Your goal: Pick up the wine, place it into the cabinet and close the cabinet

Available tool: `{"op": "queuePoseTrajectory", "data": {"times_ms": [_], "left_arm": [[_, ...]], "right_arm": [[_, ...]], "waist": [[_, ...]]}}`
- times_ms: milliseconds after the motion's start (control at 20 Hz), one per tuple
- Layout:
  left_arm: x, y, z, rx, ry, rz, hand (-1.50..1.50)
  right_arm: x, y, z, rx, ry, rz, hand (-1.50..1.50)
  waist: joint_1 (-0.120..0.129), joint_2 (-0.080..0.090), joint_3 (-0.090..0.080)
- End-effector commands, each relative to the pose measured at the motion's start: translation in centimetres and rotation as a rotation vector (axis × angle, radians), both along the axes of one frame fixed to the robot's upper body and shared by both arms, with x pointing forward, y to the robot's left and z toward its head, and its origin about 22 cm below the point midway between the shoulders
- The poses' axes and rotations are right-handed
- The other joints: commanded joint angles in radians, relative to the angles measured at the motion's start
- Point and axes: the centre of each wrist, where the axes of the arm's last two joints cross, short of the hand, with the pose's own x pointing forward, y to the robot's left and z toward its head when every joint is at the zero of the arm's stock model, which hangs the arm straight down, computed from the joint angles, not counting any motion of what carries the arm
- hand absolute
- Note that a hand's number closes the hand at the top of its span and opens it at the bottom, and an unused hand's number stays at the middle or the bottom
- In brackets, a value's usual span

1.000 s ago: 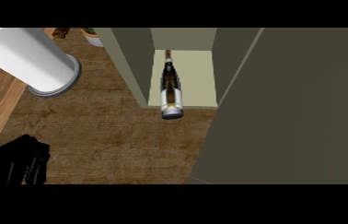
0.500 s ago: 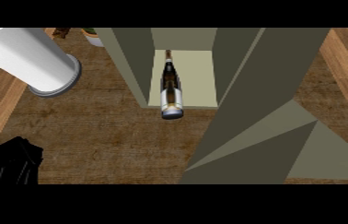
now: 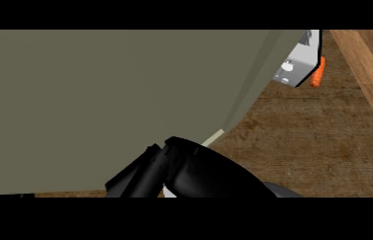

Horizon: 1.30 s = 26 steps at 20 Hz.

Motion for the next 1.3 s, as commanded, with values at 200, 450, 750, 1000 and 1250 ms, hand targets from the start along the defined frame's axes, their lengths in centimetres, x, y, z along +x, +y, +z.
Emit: {"op": "queuePoseTrajectory", "data": {"times_ms": [200, 450, 750, 1000, 1250], "left_arm": [[0.0, 0.6, 0.7, -0.01, 0.01, 0.002, 1.5], [-0.3, 0.3, -0.4, -0.006, -0.006, 0.012, 1.5], [-0.3, 2.0, 0.4, 0.028, 0.01, -0.002, 1.5], [0.5, 2.1, 1.1, 0.018, 0.001, -0.006, 1.5], [0.5, 0.6, 0.4, 0.012, 0.001, 0.011, 1.5]], "right_arm": [[5.7, 2.8, -0.5, 0.046, 0.046, -0.07, 1.5], [8.7, 2.7, -0.4, 0.075, 0.132, -0.108, 1.5], [11.4, 2.2, -3.3, 0.071, 0.184, -0.175, 1.5], [14.1, 1.9, -6.1, 0.038, 0.177, -0.219, 1.5], [16.0, -0.8, -5.6, 0.045, 0.173, -0.285, 1.5]], "waist": [[0.001, 0.001, 0.001], [-0.001, 0.002, 0.0], [-0.001, 0.002, 0.0], [-0.001, 0.004, 0.001], [-0.006, 0.003, 0.001]]}}
